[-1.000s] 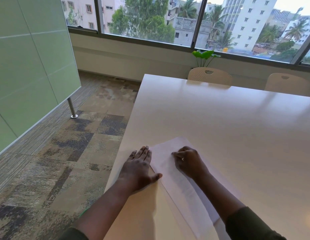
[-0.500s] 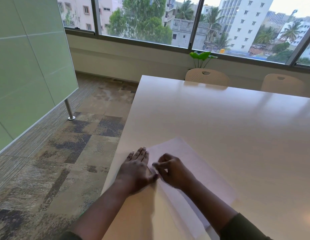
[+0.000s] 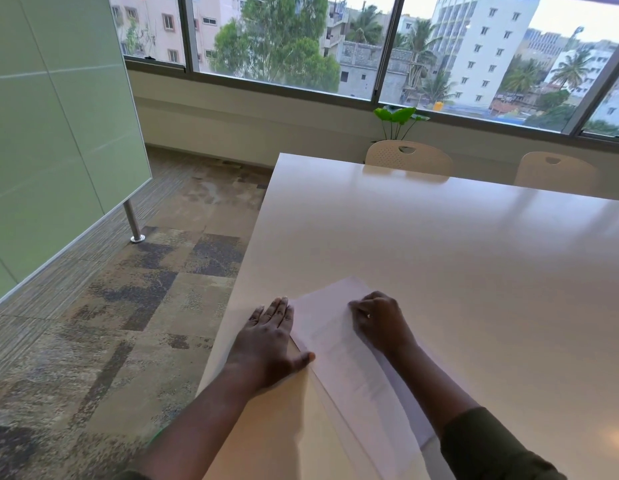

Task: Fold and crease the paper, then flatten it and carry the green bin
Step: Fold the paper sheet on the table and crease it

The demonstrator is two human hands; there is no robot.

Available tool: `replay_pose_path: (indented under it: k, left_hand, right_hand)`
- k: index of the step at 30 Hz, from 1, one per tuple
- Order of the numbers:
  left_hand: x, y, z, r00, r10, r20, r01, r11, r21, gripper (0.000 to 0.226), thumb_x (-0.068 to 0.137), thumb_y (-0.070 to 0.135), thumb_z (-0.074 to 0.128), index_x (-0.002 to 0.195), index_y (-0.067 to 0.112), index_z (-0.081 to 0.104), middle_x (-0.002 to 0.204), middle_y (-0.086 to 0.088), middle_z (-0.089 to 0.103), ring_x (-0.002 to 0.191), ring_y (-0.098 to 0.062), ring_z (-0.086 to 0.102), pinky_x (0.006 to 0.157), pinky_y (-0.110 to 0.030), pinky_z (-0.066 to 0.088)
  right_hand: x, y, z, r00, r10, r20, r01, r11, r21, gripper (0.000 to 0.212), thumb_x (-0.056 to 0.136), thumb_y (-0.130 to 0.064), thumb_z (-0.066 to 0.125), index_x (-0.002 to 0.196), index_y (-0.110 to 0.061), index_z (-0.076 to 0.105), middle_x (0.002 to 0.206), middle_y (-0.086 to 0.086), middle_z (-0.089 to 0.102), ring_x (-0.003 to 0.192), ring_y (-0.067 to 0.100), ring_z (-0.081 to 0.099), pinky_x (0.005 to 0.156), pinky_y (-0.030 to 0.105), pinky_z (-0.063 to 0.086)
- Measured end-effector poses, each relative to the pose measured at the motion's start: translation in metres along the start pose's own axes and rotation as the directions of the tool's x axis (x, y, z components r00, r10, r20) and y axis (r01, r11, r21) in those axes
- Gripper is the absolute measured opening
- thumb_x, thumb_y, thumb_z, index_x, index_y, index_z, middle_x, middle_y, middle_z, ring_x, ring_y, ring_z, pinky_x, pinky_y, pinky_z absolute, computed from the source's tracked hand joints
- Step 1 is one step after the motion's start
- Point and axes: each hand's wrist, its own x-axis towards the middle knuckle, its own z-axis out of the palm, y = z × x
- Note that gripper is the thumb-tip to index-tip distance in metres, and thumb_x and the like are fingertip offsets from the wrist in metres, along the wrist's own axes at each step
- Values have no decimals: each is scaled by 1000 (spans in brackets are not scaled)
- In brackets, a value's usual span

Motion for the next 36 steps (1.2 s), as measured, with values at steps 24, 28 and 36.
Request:
replay_pose_path:
  k: [24, 28, 36]
  left_hand:
    - [2, -1, 0, 1000, 5, 5, -5, 1000, 4, 117, 64, 84, 4, 154, 9, -1, 163, -7, -6, 150, -14, -7, 121, -34, -2]
    - [1, 0, 1, 1000, 4, -2, -4, 1000, -5, 117, 64, 83, 4, 155, 9, -1, 163, -6, -6, 150, -14, -7, 121, -34, -2]
    - [2, 0, 2, 1000, 5, -2, -5, 1000, 6, 116, 65, 83, 4, 155, 9, 0, 163, -7, -6, 150, -15, -7, 121, -34, -3]
  right_hand:
    - [3, -8, 7, 985, -113, 127, 117, 993, -24, 16, 79, -3, 67, 78, -14, 79, 75, 6, 67, 71, 14, 63, 70, 18, 50]
    - [13, 12, -4, 995, 98, 14, -97, 993, -65, 15, 78, -4, 65, 72, -12, 76, 70, 9, 66, 71, 22, 65, 69, 18, 47]
    - [-4, -7, 2, 991, -100, 84, 97, 994, 44, 22, 80, -6, 64, 93, -16, 79, 85, 4, 69, 72, 11, 65, 73, 20, 54]
